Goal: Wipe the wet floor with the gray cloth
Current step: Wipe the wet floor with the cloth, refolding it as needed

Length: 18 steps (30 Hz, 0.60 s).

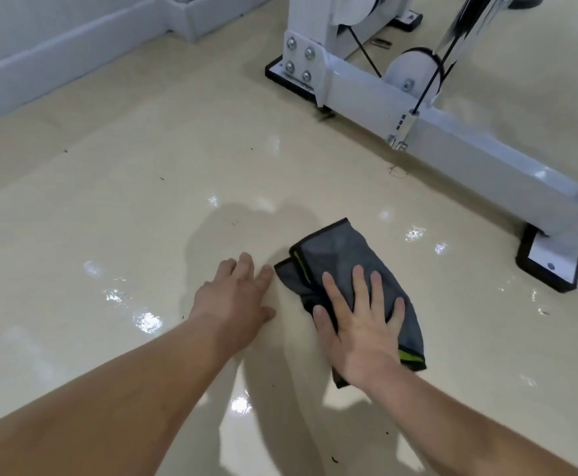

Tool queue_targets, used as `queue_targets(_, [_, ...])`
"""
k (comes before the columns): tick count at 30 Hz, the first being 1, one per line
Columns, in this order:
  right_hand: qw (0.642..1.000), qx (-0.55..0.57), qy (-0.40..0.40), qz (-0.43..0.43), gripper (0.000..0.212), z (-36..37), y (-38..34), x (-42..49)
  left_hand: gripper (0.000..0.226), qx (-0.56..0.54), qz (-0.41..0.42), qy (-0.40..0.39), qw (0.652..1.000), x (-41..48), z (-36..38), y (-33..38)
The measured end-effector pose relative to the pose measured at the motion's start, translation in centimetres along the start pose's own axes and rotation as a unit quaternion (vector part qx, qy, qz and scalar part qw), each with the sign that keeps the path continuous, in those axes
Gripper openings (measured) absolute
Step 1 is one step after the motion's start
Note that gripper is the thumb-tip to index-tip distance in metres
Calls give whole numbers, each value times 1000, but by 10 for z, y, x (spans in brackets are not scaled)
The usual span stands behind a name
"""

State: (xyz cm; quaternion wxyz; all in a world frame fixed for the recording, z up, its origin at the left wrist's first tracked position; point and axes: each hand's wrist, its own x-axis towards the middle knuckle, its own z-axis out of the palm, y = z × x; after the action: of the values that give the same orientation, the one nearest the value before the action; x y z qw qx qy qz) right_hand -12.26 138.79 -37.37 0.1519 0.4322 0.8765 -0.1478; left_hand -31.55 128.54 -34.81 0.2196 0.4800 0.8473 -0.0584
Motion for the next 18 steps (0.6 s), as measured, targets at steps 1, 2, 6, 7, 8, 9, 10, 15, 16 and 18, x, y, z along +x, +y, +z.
queue_targets(1, [1000, -2, -2, -17, 60, -5, 7, 11, 76, 2, 1, -3, 1000, 0, -2, -1])
queue_targets(2, [1000, 3, -6, -28, 60, -13, 16, 25, 76, 3, 3, -7, 1000, -1, -3, -1])
queue_targets(6, [997, 28, -53, 43, 62, -53, 47, 92, 78, -9, 5, -34, 999, -4, -13, -2])
queue_targets(7, [995, 39, -60, 70, 63, -58, 49, 100, 80, -16, 7, -45, 999, -4, -16, -3])
queue_targets(8, [993, 51, -61, 93, 63, -59, 49, 103, 83, -26, 8, -57, 998, -4, -18, -3])
queue_targets(9, [991, 59, -52, 112, 63, -56, 44, 102, 84, -44, 5, -65, 997, -4, -19, -3])
queue_targets(10, [989, 64, -34, 130, 63, -51, 38, 97, 82, -73, 1, -61, 995, -5, -17, -2])
queue_targets(15, [987, 83, 88, 106, 63, -10, -21, 58, 65, -146, -7, 52, 988, -28, 3, -7])
queue_targets(16, [988, 70, 109, 80, 62, -3, -38, 49, 68, -143, -5, 51, 988, -37, 6, -12])
queue_targets(18, [994, 47, 90, 32, 61, 10, -72, 34, 74, -152, -20, 52, 987, -58, 13, -26])
